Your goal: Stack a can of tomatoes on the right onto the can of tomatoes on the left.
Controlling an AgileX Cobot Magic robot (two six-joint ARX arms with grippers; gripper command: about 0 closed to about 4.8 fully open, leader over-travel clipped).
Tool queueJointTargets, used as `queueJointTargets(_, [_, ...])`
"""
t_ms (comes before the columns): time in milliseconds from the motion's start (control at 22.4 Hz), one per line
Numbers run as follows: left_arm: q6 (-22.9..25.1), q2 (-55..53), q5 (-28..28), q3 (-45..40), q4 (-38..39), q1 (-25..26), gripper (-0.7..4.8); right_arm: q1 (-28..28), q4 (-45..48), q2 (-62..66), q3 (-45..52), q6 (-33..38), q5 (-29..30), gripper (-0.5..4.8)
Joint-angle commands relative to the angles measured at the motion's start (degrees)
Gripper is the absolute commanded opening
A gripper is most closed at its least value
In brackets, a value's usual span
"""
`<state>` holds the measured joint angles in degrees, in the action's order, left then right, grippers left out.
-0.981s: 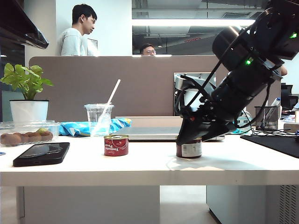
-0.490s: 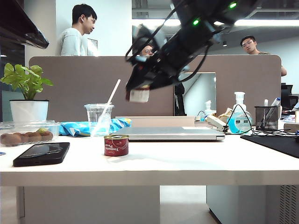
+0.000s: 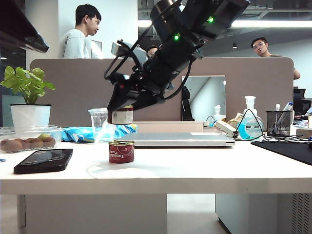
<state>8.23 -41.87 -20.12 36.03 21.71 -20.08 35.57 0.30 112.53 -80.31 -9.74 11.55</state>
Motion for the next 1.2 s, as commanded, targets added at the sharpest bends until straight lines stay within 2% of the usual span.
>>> queueJointTargets(45, [0.35,0.2,1.55,0.46,-0.74,0.13,-0.06,0.17,-1.49,0.79,-0.28,0.02,-0.11,1.98])
queueJointTargets(401, [0.35,0.37,4.83,0.46,-0.9,0.13,-0.06,0.15,-1.81,3.08,-0.28,0.02,0.13,1.98])
queueJointTargets(1070, [0.35,0.35,6.21,0.46,-4.46,0.13,-0.06,0.13,-4.81,3.3,-0.28,0.04,1.09,2.07])
queueJointTargets(1159, [0.35,0.35,6.23,0.46,-4.55,0.13,-0.06,0.2,-5.25,3.3,-0.28,0.04,1.46,3.28])
queueJointTargets(1204, [0.35,0.35,6.23,0.46,-4.55,0.13,-0.06,0.2,-5.27,3.28,-0.28,0.04,1.46,3.53])
